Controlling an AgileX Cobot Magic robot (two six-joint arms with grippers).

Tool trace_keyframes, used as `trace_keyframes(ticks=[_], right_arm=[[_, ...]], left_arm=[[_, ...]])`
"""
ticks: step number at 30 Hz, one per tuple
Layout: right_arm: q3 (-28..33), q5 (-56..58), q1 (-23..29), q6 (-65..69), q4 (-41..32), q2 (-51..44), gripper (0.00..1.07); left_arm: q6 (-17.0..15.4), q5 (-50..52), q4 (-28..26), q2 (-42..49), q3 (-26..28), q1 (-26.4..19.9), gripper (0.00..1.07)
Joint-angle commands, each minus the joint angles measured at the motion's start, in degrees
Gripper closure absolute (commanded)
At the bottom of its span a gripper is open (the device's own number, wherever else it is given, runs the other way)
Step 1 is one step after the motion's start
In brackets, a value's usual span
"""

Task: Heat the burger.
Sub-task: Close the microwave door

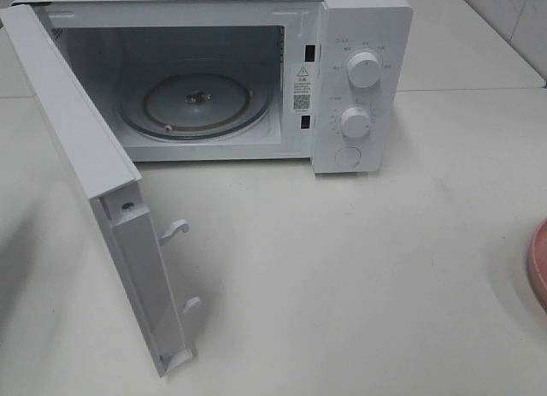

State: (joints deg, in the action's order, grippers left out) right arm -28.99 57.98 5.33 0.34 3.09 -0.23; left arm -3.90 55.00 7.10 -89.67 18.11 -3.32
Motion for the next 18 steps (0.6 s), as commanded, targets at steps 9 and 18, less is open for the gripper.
trace_keyframes(ticks=[9,18], right_arm=[[0.2,-0.3,-0.3,0.2,0.0,-1.5,0.32],[0.2,-0.3,-0.3,0.2,0.0,-1.5,0.32]], left_arm=[[-3.5,6.0,14.6,-8.8,8.7,1.3,1.07],[-2.9,3.4,11.7,-13.1,12.5,7.5,1.07]])
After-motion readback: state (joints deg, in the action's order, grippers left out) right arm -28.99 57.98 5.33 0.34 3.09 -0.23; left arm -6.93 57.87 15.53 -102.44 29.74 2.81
